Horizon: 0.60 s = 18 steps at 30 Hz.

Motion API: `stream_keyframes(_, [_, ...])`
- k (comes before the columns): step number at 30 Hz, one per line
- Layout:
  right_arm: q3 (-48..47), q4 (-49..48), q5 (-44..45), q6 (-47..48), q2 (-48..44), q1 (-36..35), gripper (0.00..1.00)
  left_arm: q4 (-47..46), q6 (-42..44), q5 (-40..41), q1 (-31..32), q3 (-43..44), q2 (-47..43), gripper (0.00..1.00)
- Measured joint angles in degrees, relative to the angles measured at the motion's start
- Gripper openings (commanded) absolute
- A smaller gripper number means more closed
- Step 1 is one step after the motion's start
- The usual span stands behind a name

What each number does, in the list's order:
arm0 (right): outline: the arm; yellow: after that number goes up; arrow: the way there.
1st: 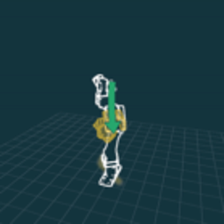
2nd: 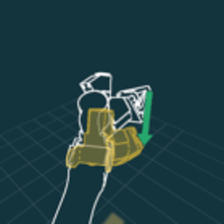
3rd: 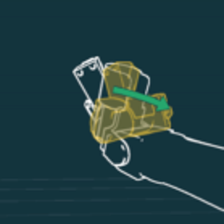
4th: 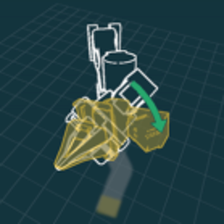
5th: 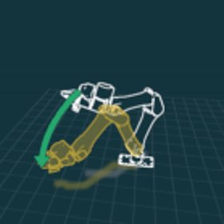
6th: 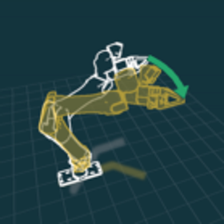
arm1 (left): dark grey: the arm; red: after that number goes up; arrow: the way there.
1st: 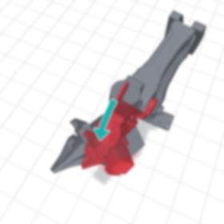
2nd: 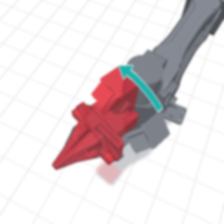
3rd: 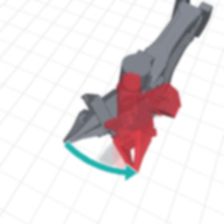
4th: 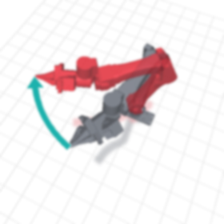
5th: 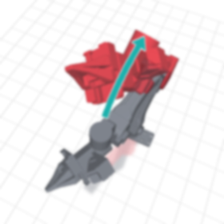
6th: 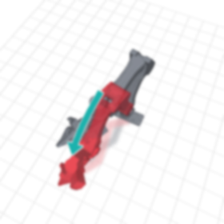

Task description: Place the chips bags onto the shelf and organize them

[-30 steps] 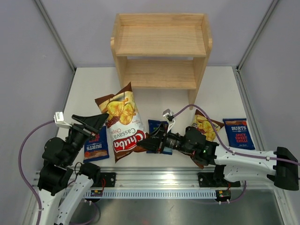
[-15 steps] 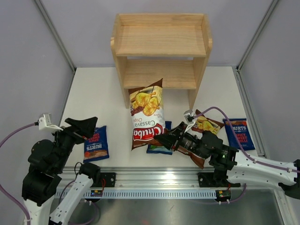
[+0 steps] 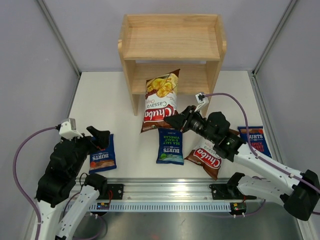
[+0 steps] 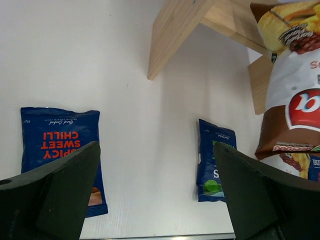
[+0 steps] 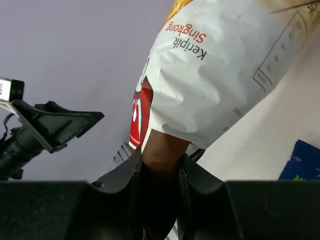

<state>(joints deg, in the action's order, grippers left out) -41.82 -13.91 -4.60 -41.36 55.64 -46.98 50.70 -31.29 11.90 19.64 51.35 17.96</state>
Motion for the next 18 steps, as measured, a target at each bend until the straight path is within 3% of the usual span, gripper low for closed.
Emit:
stream_keyframes(9, [-3.7,-10.8,-10.2,-6.5,9.9,10.3,0.13,-0.4,1.2,0.5,0.0,-2.3,-1.3,0.99])
stream_keyframes(18, [-8.6,-21.2,-16.2,-12.2,24.7,12.7,0.13,-1.2,1.5,0.3,0.0,-3.3,-4.9,0.99])
